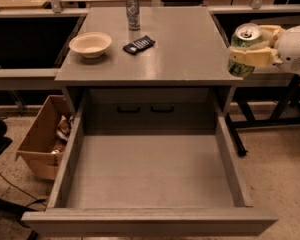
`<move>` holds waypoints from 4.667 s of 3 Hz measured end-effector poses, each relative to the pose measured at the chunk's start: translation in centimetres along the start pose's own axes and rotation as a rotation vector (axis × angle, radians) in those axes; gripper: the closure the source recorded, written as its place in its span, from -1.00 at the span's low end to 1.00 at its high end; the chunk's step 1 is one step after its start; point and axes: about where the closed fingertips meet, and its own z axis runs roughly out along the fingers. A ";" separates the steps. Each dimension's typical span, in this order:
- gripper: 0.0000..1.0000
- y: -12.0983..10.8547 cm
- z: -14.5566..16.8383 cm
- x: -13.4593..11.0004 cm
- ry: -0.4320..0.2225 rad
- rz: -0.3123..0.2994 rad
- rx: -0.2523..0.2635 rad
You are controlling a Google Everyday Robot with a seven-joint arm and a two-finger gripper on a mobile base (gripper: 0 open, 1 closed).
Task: Place green can into top drawer
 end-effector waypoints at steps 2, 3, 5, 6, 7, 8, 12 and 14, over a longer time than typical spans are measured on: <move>1.00 2.0 0.2 0.0 0.005 -0.001 -0.077; 1.00 6.6 4.4 2.0 -0.022 0.058 -0.129; 1.00 19.0 15.0 8.0 -0.024 0.228 -0.311; 1.00 24.3 17.7 11.0 -0.005 0.297 -0.382; 1.00 28.2 19.4 13.9 0.031 0.325 -0.434; 1.00 30.5 21.5 16.2 0.046 0.340 -0.451; 0.20 31.0 25.6 19.8 0.037 0.292 -0.367; -0.89 31.0 25.6 19.8 0.037 0.292 -0.367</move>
Offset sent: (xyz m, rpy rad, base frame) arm -0.0104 0.0109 -0.0061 -0.0081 0.0197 0.0552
